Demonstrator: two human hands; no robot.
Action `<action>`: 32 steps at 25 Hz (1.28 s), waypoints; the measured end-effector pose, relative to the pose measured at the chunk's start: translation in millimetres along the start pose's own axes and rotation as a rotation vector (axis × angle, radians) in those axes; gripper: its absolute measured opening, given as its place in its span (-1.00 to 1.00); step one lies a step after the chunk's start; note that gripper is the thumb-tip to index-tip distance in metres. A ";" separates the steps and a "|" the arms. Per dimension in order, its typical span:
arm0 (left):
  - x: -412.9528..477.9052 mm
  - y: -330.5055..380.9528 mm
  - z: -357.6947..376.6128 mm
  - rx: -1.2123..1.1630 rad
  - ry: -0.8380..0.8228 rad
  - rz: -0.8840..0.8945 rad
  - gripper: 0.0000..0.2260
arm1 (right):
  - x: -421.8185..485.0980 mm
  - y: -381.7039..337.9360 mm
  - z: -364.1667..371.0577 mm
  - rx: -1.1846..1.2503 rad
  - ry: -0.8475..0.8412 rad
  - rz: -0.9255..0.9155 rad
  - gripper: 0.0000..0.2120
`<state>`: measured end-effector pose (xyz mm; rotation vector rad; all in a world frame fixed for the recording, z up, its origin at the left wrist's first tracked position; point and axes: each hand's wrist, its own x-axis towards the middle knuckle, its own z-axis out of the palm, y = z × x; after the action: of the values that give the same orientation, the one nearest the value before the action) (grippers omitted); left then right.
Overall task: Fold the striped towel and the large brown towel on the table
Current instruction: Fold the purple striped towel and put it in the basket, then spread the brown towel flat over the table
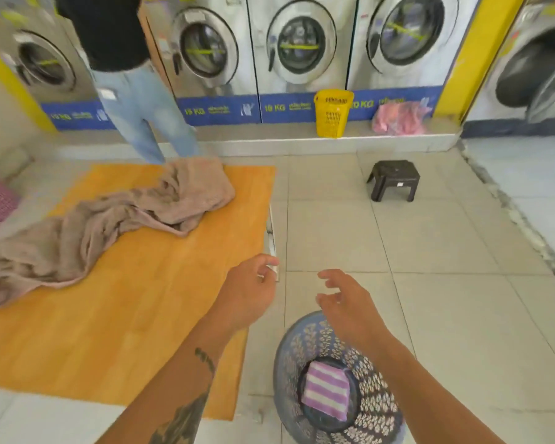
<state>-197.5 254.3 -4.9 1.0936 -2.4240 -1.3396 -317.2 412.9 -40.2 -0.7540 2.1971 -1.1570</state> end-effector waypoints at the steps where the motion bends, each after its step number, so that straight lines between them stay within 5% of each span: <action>1: -8.1 -3.0 -22.6 -0.031 0.028 -0.001 -0.79 | 0.2 -22.3 9.1 -0.018 -0.005 -0.039 -0.69; 13: -82.8 -156.0 -286.8 -0.143 0.182 0.025 -0.82 | -10.7 -242.9 215.3 0.012 -0.013 -0.232 -0.74; 21: -50.6 -217.7 -364.2 -0.133 0.200 -0.016 -0.82 | 38.8 -285.2 302.5 -0.058 -0.075 -0.216 -0.73; 29: 46.7 -266.3 -372.3 0.541 0.109 0.071 -0.77 | 163.9 -256.5 349.2 -0.191 -0.163 -0.026 -0.48; 32: 80.2 -287.2 -356.6 0.819 0.046 0.061 -0.55 | 204.4 -236.7 345.6 -0.498 -0.104 -0.024 -0.39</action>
<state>58.8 -132.0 -38.3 1.1408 -3.0009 -0.2495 -171.6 -29.8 -47.5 -1.0158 2.4155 -0.5600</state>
